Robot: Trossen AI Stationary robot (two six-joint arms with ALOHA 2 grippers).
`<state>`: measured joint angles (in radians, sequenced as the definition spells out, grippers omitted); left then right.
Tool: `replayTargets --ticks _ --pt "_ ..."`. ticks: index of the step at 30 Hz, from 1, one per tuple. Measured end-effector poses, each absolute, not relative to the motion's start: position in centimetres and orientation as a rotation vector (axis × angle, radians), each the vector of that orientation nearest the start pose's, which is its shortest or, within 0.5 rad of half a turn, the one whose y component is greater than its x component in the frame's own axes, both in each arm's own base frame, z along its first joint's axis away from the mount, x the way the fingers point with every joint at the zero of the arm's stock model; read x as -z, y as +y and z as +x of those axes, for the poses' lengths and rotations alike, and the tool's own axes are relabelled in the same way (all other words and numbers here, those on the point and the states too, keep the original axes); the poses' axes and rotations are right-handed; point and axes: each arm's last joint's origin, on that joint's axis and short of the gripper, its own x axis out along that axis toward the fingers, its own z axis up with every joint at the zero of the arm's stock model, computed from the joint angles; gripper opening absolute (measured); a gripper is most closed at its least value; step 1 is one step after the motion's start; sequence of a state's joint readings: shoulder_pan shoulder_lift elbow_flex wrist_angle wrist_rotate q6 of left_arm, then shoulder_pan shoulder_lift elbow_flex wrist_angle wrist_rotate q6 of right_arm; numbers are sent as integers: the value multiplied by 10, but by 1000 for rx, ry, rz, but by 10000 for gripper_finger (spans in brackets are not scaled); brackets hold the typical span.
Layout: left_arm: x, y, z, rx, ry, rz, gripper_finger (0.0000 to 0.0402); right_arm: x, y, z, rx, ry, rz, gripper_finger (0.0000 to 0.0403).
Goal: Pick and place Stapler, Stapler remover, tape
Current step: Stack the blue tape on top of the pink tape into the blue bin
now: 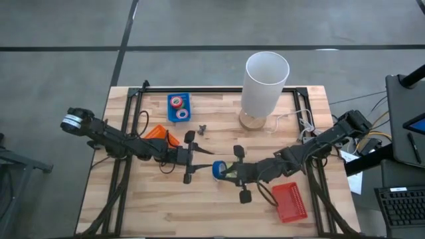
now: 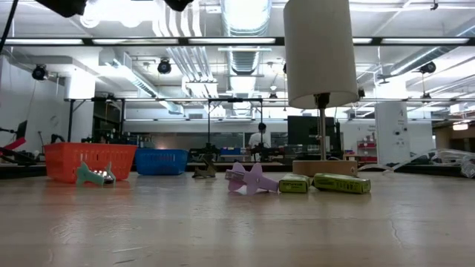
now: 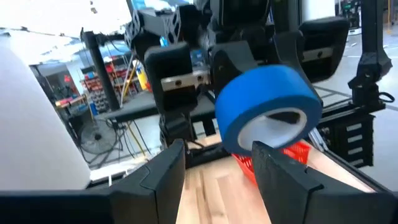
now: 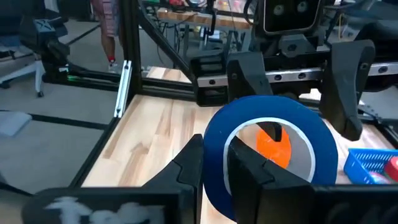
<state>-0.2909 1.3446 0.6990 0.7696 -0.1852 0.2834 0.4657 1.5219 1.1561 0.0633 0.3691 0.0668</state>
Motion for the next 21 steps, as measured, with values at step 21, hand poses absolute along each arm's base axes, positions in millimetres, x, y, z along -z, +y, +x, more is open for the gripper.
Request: replayTargets --ticks 21 --pt "-290 -76 282 70 -183 267 188 -309 120 339 -121 186 -34 45"
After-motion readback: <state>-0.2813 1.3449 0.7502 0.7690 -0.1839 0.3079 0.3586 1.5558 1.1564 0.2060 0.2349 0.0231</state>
